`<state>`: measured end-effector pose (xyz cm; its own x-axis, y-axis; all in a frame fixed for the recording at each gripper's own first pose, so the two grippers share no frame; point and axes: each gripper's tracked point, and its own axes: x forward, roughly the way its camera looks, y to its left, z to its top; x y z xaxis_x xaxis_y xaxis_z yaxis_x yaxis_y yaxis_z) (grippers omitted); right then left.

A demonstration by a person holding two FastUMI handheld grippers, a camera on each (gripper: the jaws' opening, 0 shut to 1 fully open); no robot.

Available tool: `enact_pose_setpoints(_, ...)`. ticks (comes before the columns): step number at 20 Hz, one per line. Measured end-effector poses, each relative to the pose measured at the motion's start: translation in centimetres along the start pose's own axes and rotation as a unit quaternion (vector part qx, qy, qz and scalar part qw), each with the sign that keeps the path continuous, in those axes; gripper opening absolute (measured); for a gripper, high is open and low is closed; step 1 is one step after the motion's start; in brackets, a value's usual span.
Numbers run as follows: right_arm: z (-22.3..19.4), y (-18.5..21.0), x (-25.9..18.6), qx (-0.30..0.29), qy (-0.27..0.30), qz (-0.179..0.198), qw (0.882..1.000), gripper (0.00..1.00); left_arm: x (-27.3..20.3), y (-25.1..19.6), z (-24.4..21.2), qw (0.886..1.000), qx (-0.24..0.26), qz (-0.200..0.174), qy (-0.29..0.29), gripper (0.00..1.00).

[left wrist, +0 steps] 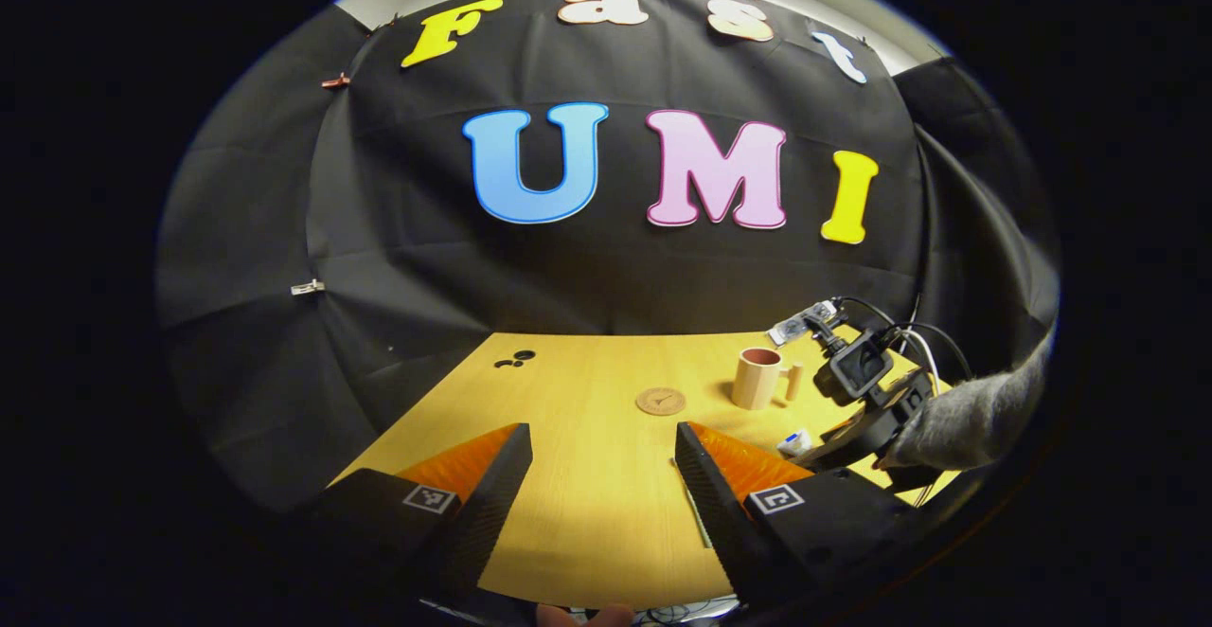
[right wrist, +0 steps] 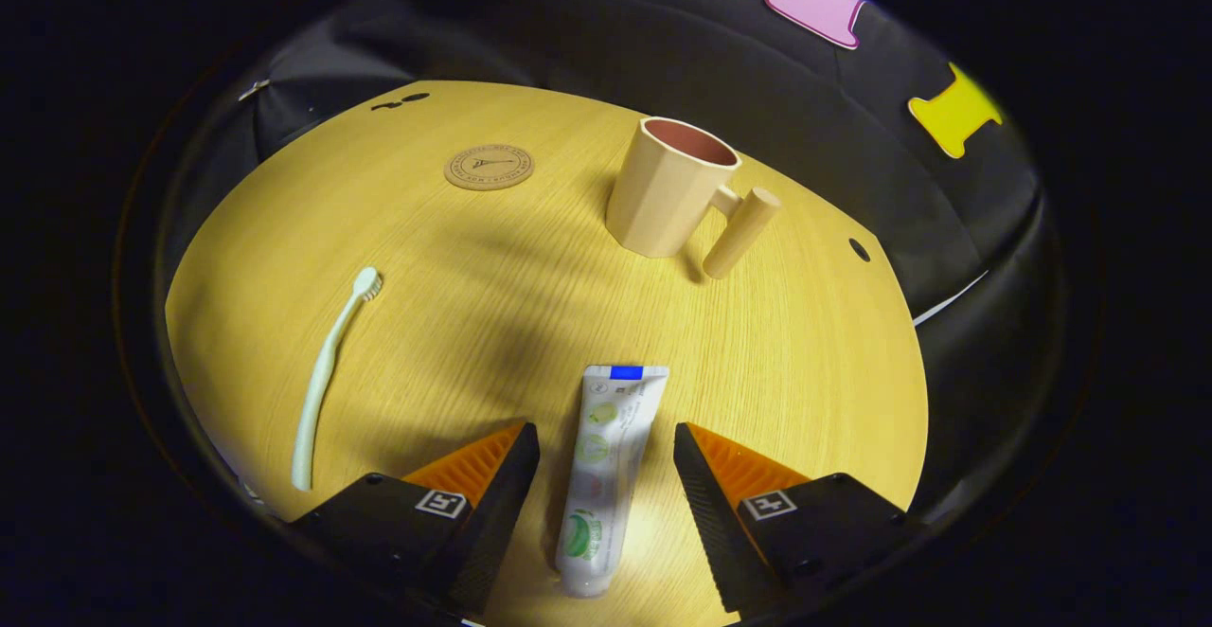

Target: Put the toothbrush and toothpaste on the desktop into the cup, then pick up the cup and place it on the coaster on the desktop.

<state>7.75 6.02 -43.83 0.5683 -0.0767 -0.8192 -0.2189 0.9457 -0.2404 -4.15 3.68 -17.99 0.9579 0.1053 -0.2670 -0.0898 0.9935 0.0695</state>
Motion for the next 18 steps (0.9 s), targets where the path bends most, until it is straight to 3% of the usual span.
enact_pose_setpoints(1,-0.2,-0.3,0.3,0.003,0.010,-0.001,1.000,0.86,0.3,0.4,-0.4,1.000,-0.001,0.006,0.002,0.96)
enact_pose_setpoints(2,-0.3,-0.1,0.7,0.016,0.021,0.008,1.000,0.63,0.7,1.0,-0.7,1.000,-0.007,0.014,0.005,0.96)
enact_pose_setpoints(4,-0.5,-0.2,1.2,0.024,0.034,0.006,0.999,0.41,1.1,1.4,-0.6,1.000,-0.011,0.024,0.003,0.96)
enact_pose_setpoints(6,-0.8,-0.4,1.1,0.027,0.057,0.005,0.998,0.43,1.2,1.2,-0.6,0.999,-0.014,0.029,0.003,0.96)
enact_pose_setpoints(8,-0.9,-0.5,1.1,0.037,0.060,0.017,0.997,0.20,1.5,0.6,-0.8,1.000,-0.015,0.027,0.006,0.94)
enact_pose_setpoints(11,-0.7,-0.5,0.9,0.030,0.048,0.046,0.997,0.17,2.0,-0.6,-0.9,1.000,-0.011,0.019,0.007,0.96)
enact_pose_setpoints(12,-0.8,-0.5,0.9,0.042,0.045,0.056,0.997,0.11,2.4,-1.2,-0.7,1.000,-0.010,0.015,0.007,0.96)
enact_pose_setpoints(15,-0.8,-0.7,-0.1,0.124,0.027,0.097,0.987,0.11,3.7,-3.6,-0.4,1.000,-0.012,-0.009,0.017,0.96)
enact_pose_setpoints(17,-0.5,-1.3,-1.4,0.146,0.004,0.116,0.982,0.11,4.8,-5.2,-1.1,0.999,-0.013,-0.023,0.036,0.94)
enact_pose_setpoints(18,-0.2,-1.7,-2.4,0.156,-0.009,0.126,0.980,0.11,5.5,-6.1,-1.4,0.999,-0.015,-0.027,0.044,0.97)
